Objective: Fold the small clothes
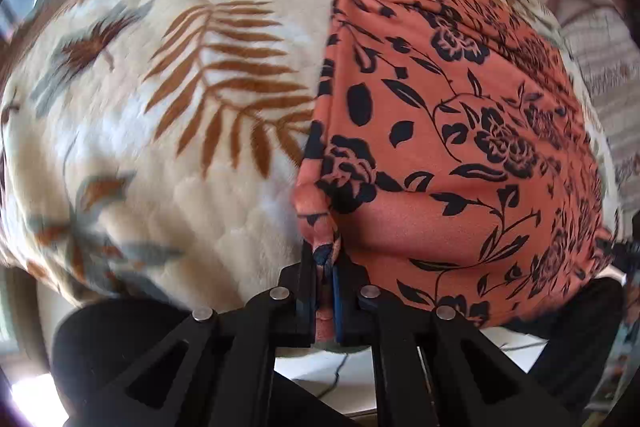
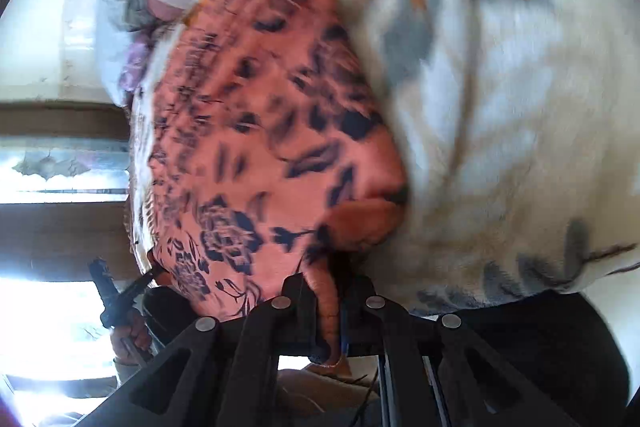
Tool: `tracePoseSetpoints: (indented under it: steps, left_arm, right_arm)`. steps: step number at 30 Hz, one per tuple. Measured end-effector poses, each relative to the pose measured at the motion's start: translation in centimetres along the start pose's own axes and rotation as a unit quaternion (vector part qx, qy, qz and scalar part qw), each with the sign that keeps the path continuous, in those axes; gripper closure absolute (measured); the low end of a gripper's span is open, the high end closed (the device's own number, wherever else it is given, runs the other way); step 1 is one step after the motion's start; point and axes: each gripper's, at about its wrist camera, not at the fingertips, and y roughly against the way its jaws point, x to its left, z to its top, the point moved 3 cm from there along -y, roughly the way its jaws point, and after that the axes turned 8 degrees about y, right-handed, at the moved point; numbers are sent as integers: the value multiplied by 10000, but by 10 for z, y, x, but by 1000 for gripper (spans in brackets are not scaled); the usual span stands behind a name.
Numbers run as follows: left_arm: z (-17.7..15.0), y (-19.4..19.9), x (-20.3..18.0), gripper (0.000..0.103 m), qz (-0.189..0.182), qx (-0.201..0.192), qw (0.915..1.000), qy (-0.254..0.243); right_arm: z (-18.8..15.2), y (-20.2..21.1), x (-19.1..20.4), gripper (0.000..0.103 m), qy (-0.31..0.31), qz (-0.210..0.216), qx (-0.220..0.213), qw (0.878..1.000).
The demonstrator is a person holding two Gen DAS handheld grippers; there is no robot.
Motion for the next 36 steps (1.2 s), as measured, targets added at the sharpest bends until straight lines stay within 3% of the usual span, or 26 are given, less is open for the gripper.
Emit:
tracePoseSetpoints:
  steps: [3, 4, 8, 10, 11, 12, 13, 14, 15, 16, 18, 19, 22, 25, 26, 27, 28, 29, 31, 33, 36]
  left_arm:
    - [47, 30, -20, 97, -373, -352, 9984, -241]
    - [77, 47, -30, 97, -556, -616, 9961, -315]
    - [189, 83, -63, 95, -943, -1593, 9817, -457]
    - [234, 69, -68, 90, -970, -1888, 9767, -306]
    - [256, 45, -69, 62, -908, -1861, 9780, -248]
    - [273, 13, -66, 41, -759, -1708, 9823, -129]
    - [282, -17, -57, 13, -542, -1563, 9862, 12]
    - [286, -45, -52, 13, -354, -1402, 9895, 49]
    - [287, -68, -44, 13, -77, -1137, 9933, 165]
    - [282, -78, -34, 14, -53, -896, 9952, 386]
    - [267, -51, -11, 14, -814, -1367, 9832, 894]
    - [257, -33, -2, 14, -804, -1654, 9782, 961]
    - [223, -6, 3, 14, -833, -2028, 9729, 730]
    - [216, -50, -19, 14, -508, -1359, 9894, -22]
    - [211, -67, -29, 14, -259, -1098, 9933, -232]
    - [208, -75, -37, 15, 36, -1142, 9927, -377]
    - [210, -71, -43, 48, 56, -1286, 9907, -447]
    - [217, -66, -51, 91, -136, -972, 9942, -434]
    - [228, -41, -55, 92, -189, -982, 9949, -146]
    - [224, 1, -62, 92, -386, -1286, 9907, -236]
    - [188, 71, -58, 92, -669, -1727, 9820, -360]
  right_arm:
    - [36, 16, 21, 96, 225, 134, -316, 9992]
    - [53, 23, 31, 96, 347, 225, -484, 9980]
    - [156, 71, 77, 96, 864, 408, -1570, 9830]
    - [208, 76, 78, 94, 790, 362, -1982, 9763]
    - [234, 65, 69, 87, 613, 309, -2055, 9762]
    - [253, 50, 57, 56, 586, 157, -1998, 9780]
    - [271, 26, 43, 32, 596, -135, -1824, 9813]
    - [276, 10, 28, 12, 505, -475, -1742, 9823]
    - [276, -2, 16, 13, 415, -808, -1719, 9809]
    - [272, -8, 6, 15, 330, -912, -1735, 9801]
    - [245, 3, 5, 16, 368, -675, -2042, 9759]
    - [230, 7, 12, 16, 555, -741, -2024, 9749]
    - [202, 13, 22, 16, 952, -963, -1922, 9720]
    - [202, -22, 30, 16, 1232, -1368, -1277, 9746]
    - [204, -31, 40, 19, 1483, -1715, -1195, 9666]
    - [209, -37, 51, 47, 1613, -1914, -1066, 9623]
    - [211, -39, 61, 68, 1583, -1904, -954, 9641]
    - [213, -36, 73, 80, 1607, -1926, -890, 9639]
    - [213, -25, 100, 82, 1875, -2174, -908, 9536]
    - [205, 7, 126, 83, 1879, -2073, -1260, 9518]
    - [181, 56, 149, 83, 1979, -1902, -1648, 9474]
